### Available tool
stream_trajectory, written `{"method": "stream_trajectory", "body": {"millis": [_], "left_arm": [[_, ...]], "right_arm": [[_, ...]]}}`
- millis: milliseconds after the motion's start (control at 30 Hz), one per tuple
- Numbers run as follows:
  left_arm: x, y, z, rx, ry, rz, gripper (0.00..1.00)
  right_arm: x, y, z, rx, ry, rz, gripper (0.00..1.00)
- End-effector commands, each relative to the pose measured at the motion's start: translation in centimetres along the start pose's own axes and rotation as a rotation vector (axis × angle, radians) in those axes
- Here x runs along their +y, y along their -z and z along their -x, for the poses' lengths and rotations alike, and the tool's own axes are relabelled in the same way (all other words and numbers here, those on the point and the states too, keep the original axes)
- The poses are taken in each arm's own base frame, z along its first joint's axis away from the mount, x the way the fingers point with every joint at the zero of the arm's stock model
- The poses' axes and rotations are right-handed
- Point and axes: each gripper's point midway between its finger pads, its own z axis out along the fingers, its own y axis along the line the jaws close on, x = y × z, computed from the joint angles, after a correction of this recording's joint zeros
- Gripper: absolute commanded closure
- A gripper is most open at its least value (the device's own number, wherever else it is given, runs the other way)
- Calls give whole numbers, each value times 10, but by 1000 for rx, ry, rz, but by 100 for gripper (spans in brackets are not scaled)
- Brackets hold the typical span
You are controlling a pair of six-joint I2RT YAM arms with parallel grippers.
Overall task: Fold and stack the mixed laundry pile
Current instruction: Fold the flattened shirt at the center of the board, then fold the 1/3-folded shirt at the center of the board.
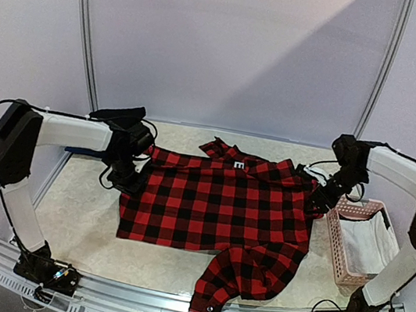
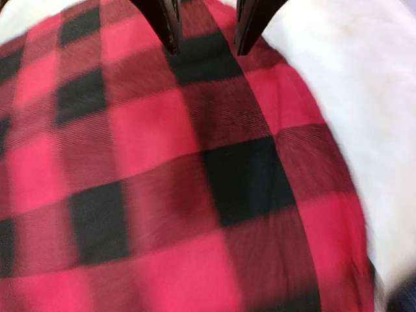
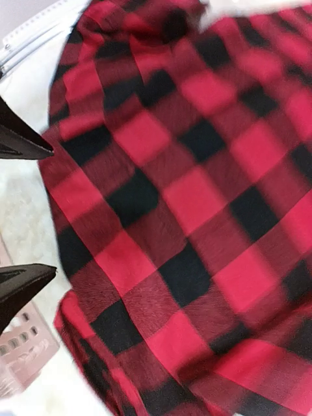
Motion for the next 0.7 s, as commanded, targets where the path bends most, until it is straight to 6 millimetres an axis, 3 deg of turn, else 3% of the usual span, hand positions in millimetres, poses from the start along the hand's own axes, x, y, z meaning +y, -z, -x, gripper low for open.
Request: {"method": "stream_trajectory", "body": {"millis": [0,133,200,300,400,500,667], "left_arm": [[-39,78,32,-251,-289,10,71],[-80,103,4,-332,-612,24,70],[-87,103,-14,-328,-732,64,71],[-86,93,-44,-257,-844,96,71],[-77,78,-75,-151,-939,129,72],[-74,66,-101,-91,-1035,130,72],[-68,54,-112,-48,-1104,146,68]], "right_arm": [[56,42,-11,-134,204,68,44],[105,38,-58,-114,430,137,42],[116,23,-80,-59,547,128,43],[117,-1,-105,11,669,83,45],[121,-10,-109,26,746,61,45],[136,-10,-100,-12,801,85,45],[144,-26,-97,22,850,82,44]]}}
